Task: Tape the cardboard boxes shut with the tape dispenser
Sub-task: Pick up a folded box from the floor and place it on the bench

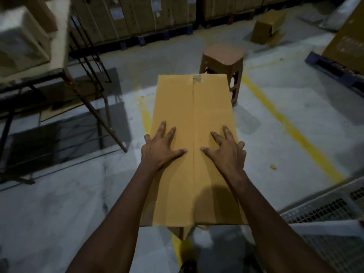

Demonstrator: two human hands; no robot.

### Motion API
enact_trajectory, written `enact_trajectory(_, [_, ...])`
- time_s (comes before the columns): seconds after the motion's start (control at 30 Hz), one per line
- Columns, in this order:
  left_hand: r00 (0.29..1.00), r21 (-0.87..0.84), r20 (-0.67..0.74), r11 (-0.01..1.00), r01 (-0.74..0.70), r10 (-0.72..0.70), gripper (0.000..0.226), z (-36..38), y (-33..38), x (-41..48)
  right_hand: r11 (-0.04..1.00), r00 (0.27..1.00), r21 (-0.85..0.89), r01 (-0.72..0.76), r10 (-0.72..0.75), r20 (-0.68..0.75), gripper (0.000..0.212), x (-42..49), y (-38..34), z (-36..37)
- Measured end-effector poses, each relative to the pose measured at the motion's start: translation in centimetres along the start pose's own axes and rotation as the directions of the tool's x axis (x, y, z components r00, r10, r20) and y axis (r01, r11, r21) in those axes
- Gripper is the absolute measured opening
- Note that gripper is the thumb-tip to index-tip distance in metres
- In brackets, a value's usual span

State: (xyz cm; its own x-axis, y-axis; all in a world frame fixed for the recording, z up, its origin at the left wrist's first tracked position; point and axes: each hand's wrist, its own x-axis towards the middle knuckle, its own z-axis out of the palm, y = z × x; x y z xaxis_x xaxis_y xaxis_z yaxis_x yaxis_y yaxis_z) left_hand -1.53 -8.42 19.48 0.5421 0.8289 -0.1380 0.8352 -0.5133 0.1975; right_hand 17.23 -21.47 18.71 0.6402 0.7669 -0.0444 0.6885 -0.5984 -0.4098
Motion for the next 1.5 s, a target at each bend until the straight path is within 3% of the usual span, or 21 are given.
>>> enact_trajectory(0.3, [0.968,0.032,-0.242,0.998,-0.06,0.066,0.101,-15.9,13.1,-12.5,0.993,0.981,0.108,0.05,-0.028,-0.191,0.074,-9.1,1.9,-22.0])
enact_trajectory(0.6, [0.941,-0.017,-0.28,0.979,-0.201,0.188,0.096,-21.2,32.4,-24.9,0.995,0.932,0.096,0.0,0.034,-0.361,0.075,-20.0,15.1,-39.4])
enact_trajectory(0.97, [0.893,-0.052,-0.103,0.894,-0.445,0.438,0.086,-13.5,49.1,-33.8,0.961,0.917,0.134,-0.243,0.272,-0.292,0.065,-32.3,33.8,-43.8])
enact_trajectory(1.13, [0.867,-0.088,0.0,0.863,-0.497,0.499,0.078,-9.6,52.1,-34.5,0.926,0.902,0.165,-0.34,0.37,-0.222,0.057,-36.0,37.2,-43.1])
enact_trajectory(1.23, [0.836,-0.001,0.054,0.837,-0.546,0.546,0.072,-9.6,52.8,-35.6,0.908,0.886,0.155,-0.388,0.414,-0.208,0.055,-37.9,37.4,-43.5])
enact_trajectory(1.33, [0.707,0.107,0.138,0.699,-0.707,0.694,0.081,-9.0,52.2,-38.2,0.891,0.866,0.177,-0.418,0.45,-0.219,0.053,-40.6,37.4,-43.9])
enact_trajectory(1.5, [0.293,0.059,0.296,0.289,-0.955,0.909,0.097,-8.4,50.7,-43.5,0.878,0.827,0.198,-0.436,0.478,-0.297,0.05,-45.4,36.7,-44.2])
